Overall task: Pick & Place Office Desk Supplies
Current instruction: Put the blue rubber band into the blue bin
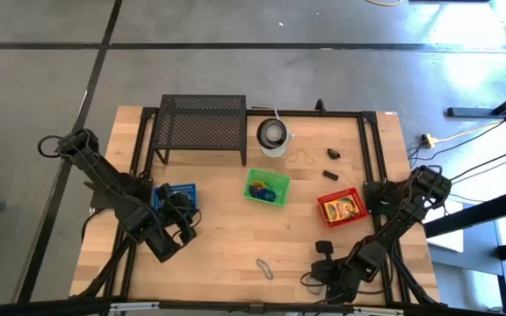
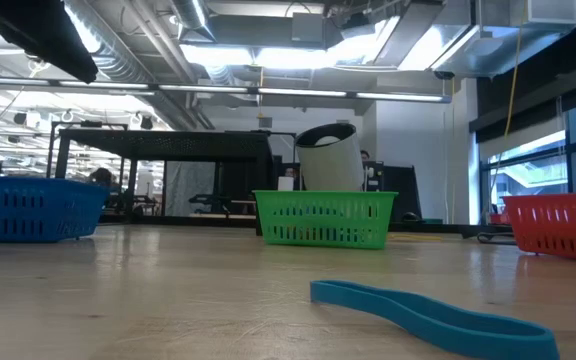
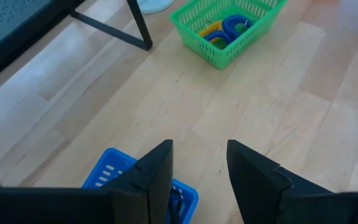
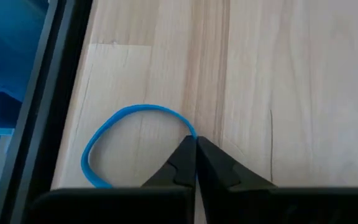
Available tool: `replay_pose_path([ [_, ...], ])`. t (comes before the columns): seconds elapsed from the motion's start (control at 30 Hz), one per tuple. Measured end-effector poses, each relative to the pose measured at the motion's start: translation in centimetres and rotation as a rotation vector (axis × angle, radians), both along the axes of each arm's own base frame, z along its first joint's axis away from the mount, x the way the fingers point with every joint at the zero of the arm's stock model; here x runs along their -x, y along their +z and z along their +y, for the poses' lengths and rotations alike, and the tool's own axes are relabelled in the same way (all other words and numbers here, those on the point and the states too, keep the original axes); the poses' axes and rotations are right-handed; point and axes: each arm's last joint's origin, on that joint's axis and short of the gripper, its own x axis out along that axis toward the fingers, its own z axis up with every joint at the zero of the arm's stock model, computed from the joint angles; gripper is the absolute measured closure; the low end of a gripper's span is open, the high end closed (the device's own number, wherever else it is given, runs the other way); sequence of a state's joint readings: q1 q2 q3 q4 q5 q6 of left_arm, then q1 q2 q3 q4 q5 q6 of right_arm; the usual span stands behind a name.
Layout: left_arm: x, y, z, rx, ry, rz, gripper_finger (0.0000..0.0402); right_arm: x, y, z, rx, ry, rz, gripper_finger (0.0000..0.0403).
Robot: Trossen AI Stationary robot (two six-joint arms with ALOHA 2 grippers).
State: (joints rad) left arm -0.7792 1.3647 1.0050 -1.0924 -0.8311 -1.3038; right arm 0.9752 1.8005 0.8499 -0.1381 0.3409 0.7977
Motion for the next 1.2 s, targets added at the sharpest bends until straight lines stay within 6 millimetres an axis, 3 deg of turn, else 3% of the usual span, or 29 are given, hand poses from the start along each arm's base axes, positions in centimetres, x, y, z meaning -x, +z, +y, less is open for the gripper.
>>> replay_pose_path([
  [0.37,-1.1,0.5,-0.7,-0.080,-0.079,-0.117,0.0256,-0.5,4.0,-0.8,0.037,-0.104,-0.276,0.0398],
  [0.63,-3.2,2.0,-2.3,-0.130,-0.224,-0.260,0.0255,-3.2,6.3,-2.9,0.134,-0.352,-0.549,0.0399],
  [0.8,-4.6,2.8,-3.2,-0.135,-0.322,-0.323,0.0238,-5.7,7.5,-4.0,0.197,-0.306,-0.632,0.0399],
  [1.0,-6.6,2.1,-4.8,-0.123,-0.449,-0.357,0.0199,-7.9,8.7,-5.6,0.354,-0.257,-0.717,0.0399],
  [1.2,-8.3,1.4,-5.1,-0.272,-0.455,-0.359,0.0178,-9.9,10.4,-7.5,0.507,-0.228,-0.823,0.0399],
])
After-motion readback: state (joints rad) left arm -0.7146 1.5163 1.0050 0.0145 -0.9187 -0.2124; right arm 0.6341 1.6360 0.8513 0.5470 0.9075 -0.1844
